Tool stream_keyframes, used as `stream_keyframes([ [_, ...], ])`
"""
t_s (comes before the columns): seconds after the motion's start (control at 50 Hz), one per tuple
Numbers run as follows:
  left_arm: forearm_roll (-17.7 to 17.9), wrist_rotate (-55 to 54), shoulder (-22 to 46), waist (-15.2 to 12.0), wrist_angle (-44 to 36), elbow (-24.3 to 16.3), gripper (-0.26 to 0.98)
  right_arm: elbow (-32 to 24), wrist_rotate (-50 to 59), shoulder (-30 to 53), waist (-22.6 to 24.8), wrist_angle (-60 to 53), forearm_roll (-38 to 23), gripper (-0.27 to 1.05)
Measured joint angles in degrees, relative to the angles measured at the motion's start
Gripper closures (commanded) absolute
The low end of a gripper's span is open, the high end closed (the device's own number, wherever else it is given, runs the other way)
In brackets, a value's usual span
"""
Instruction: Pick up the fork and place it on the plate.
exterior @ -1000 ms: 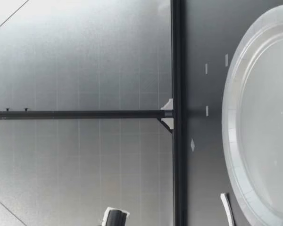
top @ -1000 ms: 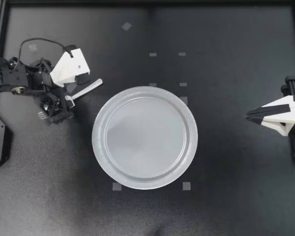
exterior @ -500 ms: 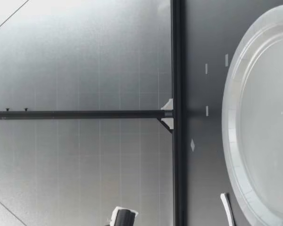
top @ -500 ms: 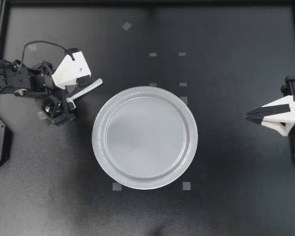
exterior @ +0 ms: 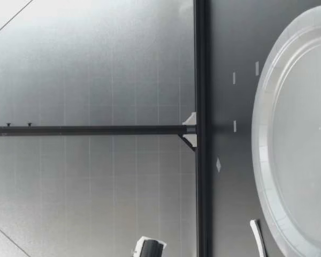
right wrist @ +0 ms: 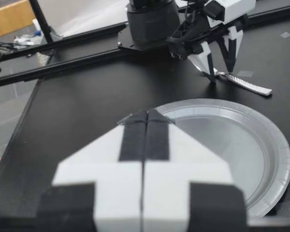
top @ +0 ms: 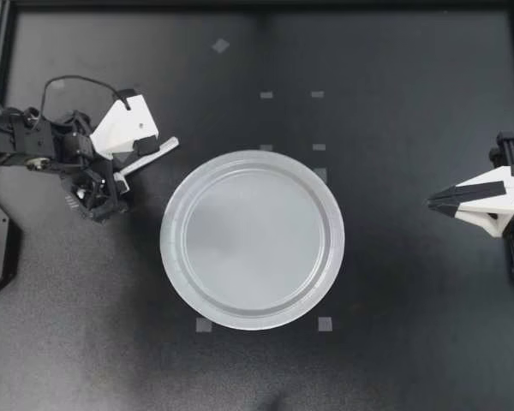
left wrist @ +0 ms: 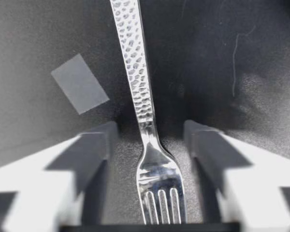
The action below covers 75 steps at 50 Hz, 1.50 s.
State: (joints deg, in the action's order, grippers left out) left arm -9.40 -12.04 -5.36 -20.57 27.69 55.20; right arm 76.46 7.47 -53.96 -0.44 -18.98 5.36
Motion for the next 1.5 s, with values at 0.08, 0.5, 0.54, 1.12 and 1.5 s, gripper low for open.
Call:
stream_keyframes([
  [0.08,0.09,-0.18,0.0,0.0,-0.18,0.0,0.52,0.0,0.0,0.0,0.0,0.0,0.0,0.86],
  [0.5,0.53,-0.09,-0.79,0.0,-1.67,0.26,0.73,0.0,0.0,0.0,0.0,0.0,0.0,0.86],
  [0.54,0.79,-0.09,-1.58,0.0,-1.67,0.0,0.73,0.0,0.0,0.0,0.0,0.0,0.0,0.86],
  [1.12,21.01,0.0,-20.74,5.1,-14.06,-2.72,0.73,-10.2,-40.43,6.86,-10.72,6.24,-5.8,0.5],
  [1.5,47.2,-0.53,-21.97,15.56,-21.01,-6.77,0.73,-16.17,-70.22,20.04,-13.54,-3.52,-5.89,0.08],
])
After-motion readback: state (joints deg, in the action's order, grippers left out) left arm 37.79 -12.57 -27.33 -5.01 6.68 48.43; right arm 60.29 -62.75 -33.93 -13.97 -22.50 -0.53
